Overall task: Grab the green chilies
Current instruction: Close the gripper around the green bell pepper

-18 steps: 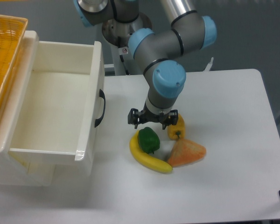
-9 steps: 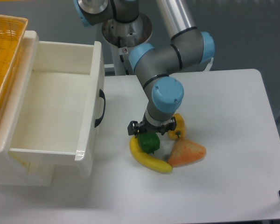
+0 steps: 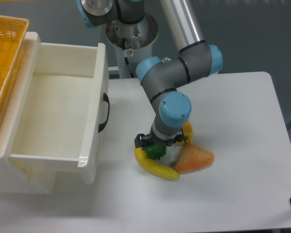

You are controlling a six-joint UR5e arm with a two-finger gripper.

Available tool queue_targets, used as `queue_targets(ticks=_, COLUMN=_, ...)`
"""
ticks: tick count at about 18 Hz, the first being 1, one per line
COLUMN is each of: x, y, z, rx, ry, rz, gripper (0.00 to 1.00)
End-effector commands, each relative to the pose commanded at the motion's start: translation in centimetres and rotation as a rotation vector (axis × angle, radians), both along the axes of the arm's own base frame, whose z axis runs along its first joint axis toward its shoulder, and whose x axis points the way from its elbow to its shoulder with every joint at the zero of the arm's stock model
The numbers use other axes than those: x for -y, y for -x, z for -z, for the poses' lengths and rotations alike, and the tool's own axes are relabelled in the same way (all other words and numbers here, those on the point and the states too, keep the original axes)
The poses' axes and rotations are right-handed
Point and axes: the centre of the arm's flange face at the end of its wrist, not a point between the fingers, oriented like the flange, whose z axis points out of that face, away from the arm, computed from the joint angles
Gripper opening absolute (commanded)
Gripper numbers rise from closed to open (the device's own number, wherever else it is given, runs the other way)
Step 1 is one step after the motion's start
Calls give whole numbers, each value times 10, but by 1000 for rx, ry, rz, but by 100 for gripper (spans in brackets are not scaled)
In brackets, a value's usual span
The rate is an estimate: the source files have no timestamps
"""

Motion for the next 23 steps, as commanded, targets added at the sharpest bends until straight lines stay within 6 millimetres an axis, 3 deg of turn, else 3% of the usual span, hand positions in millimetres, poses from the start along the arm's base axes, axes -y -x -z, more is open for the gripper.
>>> queue_targets(ticks=23, x=11, y=-10, z=21, rx=18, ry=53, rz=3, gripper=100)
